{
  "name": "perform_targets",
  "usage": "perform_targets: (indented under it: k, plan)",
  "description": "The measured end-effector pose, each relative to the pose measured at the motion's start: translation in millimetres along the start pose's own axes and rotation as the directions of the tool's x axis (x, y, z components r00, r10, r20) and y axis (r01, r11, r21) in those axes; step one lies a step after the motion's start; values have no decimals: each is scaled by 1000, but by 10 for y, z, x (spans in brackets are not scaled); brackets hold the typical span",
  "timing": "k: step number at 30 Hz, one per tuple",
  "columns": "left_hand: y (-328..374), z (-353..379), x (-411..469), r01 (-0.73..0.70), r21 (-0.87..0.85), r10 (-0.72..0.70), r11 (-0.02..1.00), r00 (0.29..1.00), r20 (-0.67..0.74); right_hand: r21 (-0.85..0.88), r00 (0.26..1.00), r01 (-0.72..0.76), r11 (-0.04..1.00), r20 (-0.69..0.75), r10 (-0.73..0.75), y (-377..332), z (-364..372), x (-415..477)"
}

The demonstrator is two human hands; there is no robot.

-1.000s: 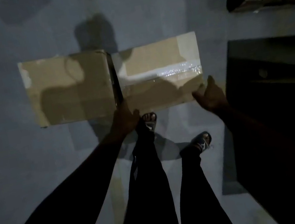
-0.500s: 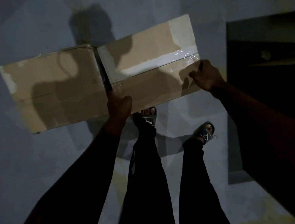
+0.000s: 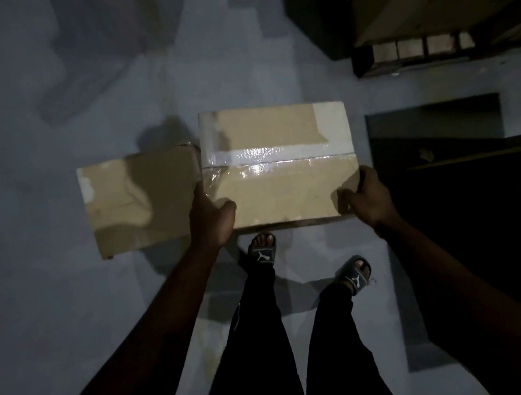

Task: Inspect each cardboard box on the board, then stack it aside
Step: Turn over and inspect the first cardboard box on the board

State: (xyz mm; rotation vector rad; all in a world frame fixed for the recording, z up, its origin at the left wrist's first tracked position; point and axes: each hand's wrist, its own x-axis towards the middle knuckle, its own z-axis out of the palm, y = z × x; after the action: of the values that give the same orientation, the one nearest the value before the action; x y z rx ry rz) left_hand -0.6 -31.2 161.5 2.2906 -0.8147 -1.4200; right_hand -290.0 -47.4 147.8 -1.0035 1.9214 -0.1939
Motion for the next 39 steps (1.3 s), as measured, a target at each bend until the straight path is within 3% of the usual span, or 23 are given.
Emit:
perform_targets:
  k: [10,13,17,26,33,39]
  plan:
    - [813,-247,-1248,-340,39,333,940,934,127,219,963,111,969,-264,-51,194,-991,-1454]
    - [1010,-71,-1523,-446,82,426,891,886,185,311,932,134,941,-363,-13,395,-1217,-1793]
    - [1246,323,-1898,-627,48,593,778,757,276,415,872,162,895,-485,66,764,-1541,-2107]
    - [1859,1528,-2772,-799,56,685,599,547,481,600,709,227,767,-642,292,1794,-2262,-2684]
    - [2054,2655,-3464,-863,17,664,506,402,630,658,587,293,694,-696,413,2700,-2812,-3064]
    - [2186,3480,-3861,-881,-18,640,473,329,694,671,532,315,671,-710,461,3305,-3189,-3206]
